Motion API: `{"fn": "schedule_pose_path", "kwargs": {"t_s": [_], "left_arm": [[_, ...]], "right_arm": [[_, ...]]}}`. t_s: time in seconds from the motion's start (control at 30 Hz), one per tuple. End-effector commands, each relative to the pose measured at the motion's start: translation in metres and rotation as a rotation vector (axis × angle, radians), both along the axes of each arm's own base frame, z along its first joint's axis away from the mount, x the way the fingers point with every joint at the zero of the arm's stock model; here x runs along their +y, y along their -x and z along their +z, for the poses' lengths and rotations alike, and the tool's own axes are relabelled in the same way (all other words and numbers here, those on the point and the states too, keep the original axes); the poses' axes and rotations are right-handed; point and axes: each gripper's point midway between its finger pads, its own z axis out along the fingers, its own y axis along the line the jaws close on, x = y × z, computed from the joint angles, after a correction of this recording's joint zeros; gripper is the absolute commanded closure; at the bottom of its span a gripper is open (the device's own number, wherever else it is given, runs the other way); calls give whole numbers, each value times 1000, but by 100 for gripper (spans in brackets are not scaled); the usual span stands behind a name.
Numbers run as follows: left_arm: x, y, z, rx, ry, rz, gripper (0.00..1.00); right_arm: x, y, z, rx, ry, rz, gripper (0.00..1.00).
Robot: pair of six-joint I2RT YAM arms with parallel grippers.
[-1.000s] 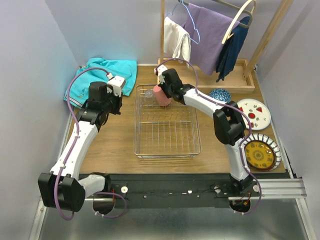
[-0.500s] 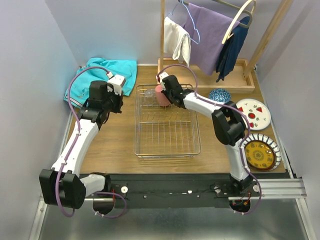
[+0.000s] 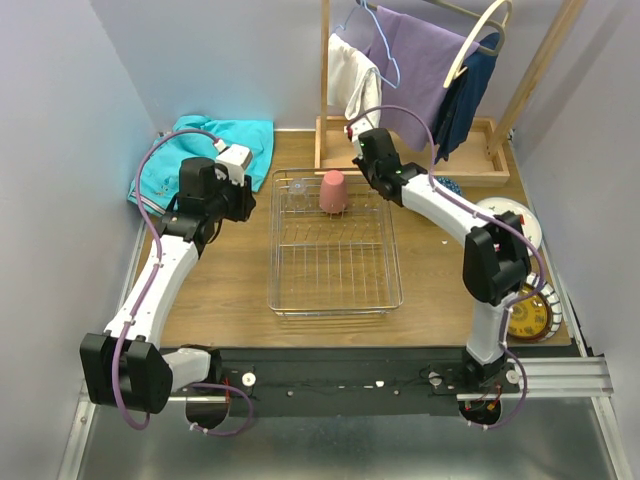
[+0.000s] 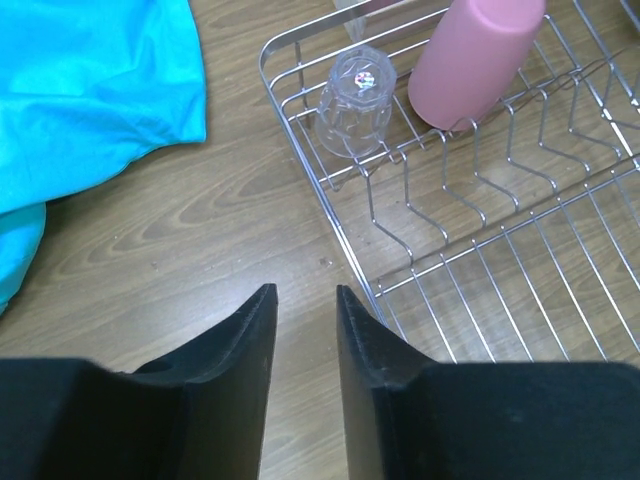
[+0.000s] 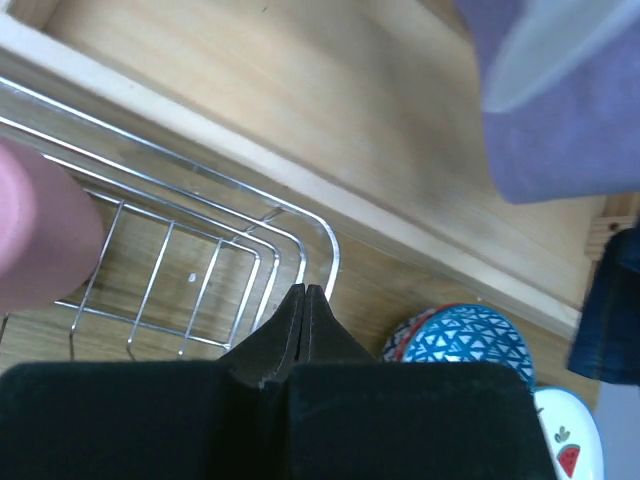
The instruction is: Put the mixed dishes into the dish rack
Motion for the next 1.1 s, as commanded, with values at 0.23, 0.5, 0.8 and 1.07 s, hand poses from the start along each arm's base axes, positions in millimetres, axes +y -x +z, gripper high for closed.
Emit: {"fn": "schedule_pose_path", "kwargs": {"t_s": [0.23, 0.5, 0.8, 1.07], "left_arm": [[-34, 8, 29, -28, 132, -147, 37], [-48, 17, 25, -9, 178, -214, 37], [-49, 15, 18, 10, 184, -208, 37], [-45, 19, 11, 23, 168, -193, 37]], "right_arm": [[-108, 58, -9, 290, 40, -87, 43], [-185, 85, -33, 497, -39, -3, 30], [-179, 89, -23, 409, 110, 435, 37], [-178, 80, -37, 446, 218, 618, 43]]}}
